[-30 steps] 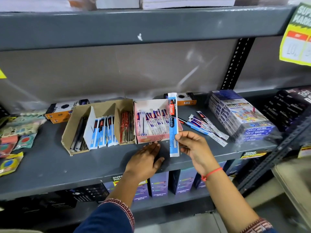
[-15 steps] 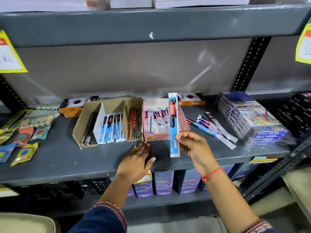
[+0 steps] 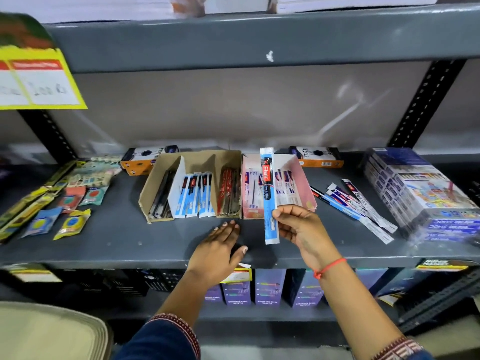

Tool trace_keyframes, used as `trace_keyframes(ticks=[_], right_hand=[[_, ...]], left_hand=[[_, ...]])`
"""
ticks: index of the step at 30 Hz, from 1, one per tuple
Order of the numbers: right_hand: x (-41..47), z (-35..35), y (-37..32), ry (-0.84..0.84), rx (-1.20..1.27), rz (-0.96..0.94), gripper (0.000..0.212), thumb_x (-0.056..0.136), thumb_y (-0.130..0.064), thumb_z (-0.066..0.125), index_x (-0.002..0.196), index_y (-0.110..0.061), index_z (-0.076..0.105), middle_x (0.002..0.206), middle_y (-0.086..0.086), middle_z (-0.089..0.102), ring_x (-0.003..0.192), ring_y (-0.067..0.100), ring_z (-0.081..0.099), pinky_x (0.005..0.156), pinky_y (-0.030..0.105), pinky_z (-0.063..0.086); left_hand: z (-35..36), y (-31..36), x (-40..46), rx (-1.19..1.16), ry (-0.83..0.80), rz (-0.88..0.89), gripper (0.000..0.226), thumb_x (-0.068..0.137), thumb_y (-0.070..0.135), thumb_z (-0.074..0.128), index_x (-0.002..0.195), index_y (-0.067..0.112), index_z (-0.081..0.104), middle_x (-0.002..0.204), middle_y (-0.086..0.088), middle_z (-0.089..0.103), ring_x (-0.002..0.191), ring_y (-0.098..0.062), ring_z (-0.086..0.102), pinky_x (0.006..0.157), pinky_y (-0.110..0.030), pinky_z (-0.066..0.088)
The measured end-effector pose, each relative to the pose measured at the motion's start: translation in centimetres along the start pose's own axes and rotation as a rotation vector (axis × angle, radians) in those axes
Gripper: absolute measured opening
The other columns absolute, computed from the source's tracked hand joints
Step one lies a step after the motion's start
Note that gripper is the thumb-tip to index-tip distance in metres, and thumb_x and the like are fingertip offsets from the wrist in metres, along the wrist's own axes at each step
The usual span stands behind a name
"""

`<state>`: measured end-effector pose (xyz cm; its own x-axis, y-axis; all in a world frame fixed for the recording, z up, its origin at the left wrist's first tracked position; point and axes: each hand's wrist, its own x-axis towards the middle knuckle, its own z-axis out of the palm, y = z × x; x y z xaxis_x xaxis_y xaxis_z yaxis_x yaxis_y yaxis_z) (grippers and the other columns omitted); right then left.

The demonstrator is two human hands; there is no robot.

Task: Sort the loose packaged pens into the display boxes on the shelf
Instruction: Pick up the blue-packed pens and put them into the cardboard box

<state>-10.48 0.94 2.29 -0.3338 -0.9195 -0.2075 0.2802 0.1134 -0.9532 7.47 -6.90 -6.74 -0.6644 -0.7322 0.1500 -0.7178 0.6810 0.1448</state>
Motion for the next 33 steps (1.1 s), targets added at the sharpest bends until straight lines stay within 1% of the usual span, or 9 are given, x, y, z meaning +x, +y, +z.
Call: trace_keyframes(ticks=[4, 8, 12, 16, 19, 24, 25, 28, 33], right_hand=[[1.1, 3.6, 0.3, -0.066, -0.03, 0.019, 0.025, 0.085, -0.002, 0.061, 0.065, -0.017, 0.063, 0.058, -0.008, 0.068, 0.06, 0.01, 0.061, 0.052, 0.014, 0.05], [2.3, 8.2, 0.5, -0.112, -0.057, 0.014, 0.025, 0.084, 0.007, 0.059, 0.069, -0.014, 0.059, 0.065, 0.001, 0.064, 0.061, 0.013, 0.058, 0.054, 0.018, 0.051], [3.9, 12.5, 1.2, -0.075, -0.249, -0.046, 0.024, 0.081, 0.011, 0.056, 0.081, -0.013, 0.059, 0.07, 0.004, 0.059, 0.06, 0.015, 0.056, 0.048, 0.019, 0.049], [5.5, 15.4, 2.5, 0.011, -0.686, -0.221, 0.034, 0.081, 0.007, 0.05, 0.11, -0.005, 0.063, 0.071, 0.013, 0.063, 0.078, 0.033, 0.065, 0.074, 0.037, 0.054], [6.4, 17.4, 2.9, 0.028, -0.907, -0.297, 0.038, 0.083, 0.003, 0.046, 0.114, -0.009, 0.063, 0.106, 0.02, 0.07, 0.095, 0.037, 0.066, 0.083, 0.041, 0.054], [8.9, 19.5, 2.9, 0.002, -1.167, -0.286, 0.042, 0.082, 0.007, 0.04, 0.118, -0.004, 0.06, 0.115, 0.027, 0.065, 0.107, 0.041, 0.061, 0.088, 0.041, 0.05], [9.4, 19.7, 2.9, 0.003, -1.208, -0.263, 0.041, 0.083, 0.006, 0.04, 0.118, -0.003, 0.06, 0.117, 0.026, 0.064, 0.108, 0.041, 0.06, 0.089, 0.042, 0.049], [10.4, 20.0, 2.8, -0.001, -1.294, -0.188, 0.033, 0.084, 0.005, 0.04, 0.111, 0.005, 0.06, 0.117, 0.028, 0.063, 0.108, 0.042, 0.06, 0.089, 0.042, 0.049], [10.9, 20.3, 3.1, -0.024, -1.405, -0.178, 0.032, 0.087, 0.006, 0.037, 0.111, 0.009, 0.058, 0.117, 0.029, 0.062, 0.109, 0.043, 0.06, 0.09, 0.045, 0.049]], left_hand=[[-0.8, -2.9, -1.9, 0.0, -0.005, -0.068, 0.058, 0.095, 0.047, 0.027, 0.142, 0.015, 0.017, 0.152, -0.004, 0.02, 0.14, -0.016, 0.011, 0.111, -0.026, 0.001], [-1.5, -6.2, -3.7, -0.032, 0.013, -0.149, 0.058, 0.094, 0.049, 0.028, 0.142, 0.017, 0.019, 0.152, -0.001, 0.021, 0.139, -0.014, 0.012, 0.11, -0.024, 0.002], [-2.0, -9.2, -5.0, -0.02, 0.028, -0.209, 0.059, 0.094, 0.05, 0.027, 0.142, 0.018, 0.018, 0.153, -0.001, 0.02, 0.139, -0.014, 0.012, 0.111, -0.025, 0.004], [-2.6, -11.3, -5.9, -0.028, 0.056, -0.233, 0.062, 0.092, 0.053, 0.021, 0.142, 0.016, 0.018, 0.152, -0.003, 0.021, 0.139, -0.015, 0.013, 0.111, -0.026, 0.003], [-2.7, -11.5, -6.2, -0.04, 0.121, -0.184, 0.057, 0.094, 0.044, 0.033, 0.139, 0.011, 0.026, 0.147, -0.009, 0.032, 0.137, -0.021, 0.024, 0.11, -0.028, 0.003], [-3.1, -11.4, -6.2, -0.035, 0.174, -0.156, 0.052, 0.084, 0.031, 0.06, 0.124, 0.001, 0.05, 0.126, -0.019, 0.056, 0.116, -0.033, 0.053, 0.101, -0.049, 0.032], [-3.0, -11.6, -6.2, -0.047, 0.176, -0.16, 0.053, 0.083, 0.032, 0.059, 0.124, 0.001, 0.05, 0.125, -0.019, 0.057, 0.115, -0.033, 0.054, 0.101, -0.049, 0.032], [-3.1, -11.6, -6.1, -0.098, 0.16, -0.185, 0.057, 0.088, 0.041, 0.046, 0.132, 0.005, 0.041, 0.136, -0.016, 0.048, 0.126, -0.029, 0.044, 0.109, -0.038, 0.02], [-2.8, -11.6, -6.1, -0.09, 0.174, -0.17, 0.063, 0.084, 0.048, 0.032, 0.128, 0.004, 0.047, 0.129, -0.016, 0.055, 0.119, -0.03, 0.051, 0.104, -0.043, 0.029]])
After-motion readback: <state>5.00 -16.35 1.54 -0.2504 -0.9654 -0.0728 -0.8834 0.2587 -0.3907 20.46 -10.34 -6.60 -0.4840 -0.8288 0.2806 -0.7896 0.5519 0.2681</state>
